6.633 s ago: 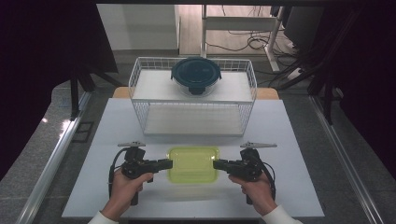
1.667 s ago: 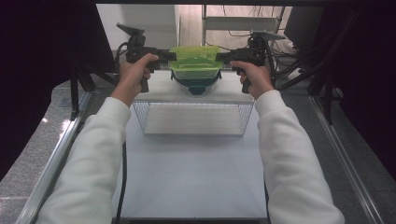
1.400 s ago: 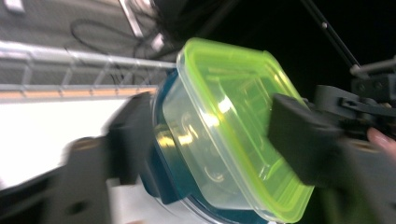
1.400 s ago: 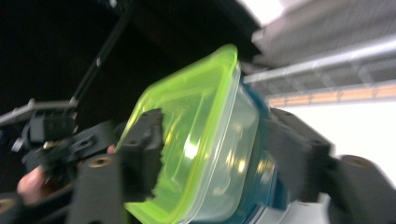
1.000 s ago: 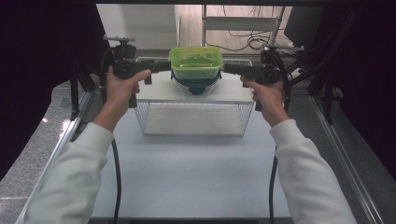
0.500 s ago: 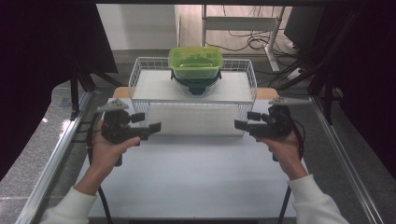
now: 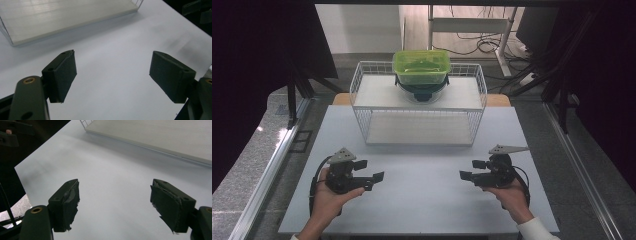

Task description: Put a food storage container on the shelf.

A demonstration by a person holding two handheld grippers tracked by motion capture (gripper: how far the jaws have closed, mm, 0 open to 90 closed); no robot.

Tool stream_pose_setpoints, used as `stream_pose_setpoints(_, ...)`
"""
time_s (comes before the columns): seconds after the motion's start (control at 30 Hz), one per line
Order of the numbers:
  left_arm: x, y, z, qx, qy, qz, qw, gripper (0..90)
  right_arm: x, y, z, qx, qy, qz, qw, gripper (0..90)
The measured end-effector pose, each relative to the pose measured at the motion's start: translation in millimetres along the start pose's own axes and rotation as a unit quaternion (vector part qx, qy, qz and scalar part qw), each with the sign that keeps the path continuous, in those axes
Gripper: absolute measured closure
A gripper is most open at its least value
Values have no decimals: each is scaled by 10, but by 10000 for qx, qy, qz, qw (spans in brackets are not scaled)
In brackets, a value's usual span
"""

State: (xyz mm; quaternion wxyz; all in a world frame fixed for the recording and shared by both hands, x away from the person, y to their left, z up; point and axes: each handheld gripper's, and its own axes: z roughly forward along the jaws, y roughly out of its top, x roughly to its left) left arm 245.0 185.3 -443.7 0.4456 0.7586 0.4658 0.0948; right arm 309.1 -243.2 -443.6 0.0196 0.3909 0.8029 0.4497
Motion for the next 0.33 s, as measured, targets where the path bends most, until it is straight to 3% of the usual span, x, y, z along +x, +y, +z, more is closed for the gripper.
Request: stream_pose_setpoints(0.33, 17, -62, 85, 132, 63, -2, 9999, 206, 20, -32, 21, -63, -101, -151, 9998, 187)
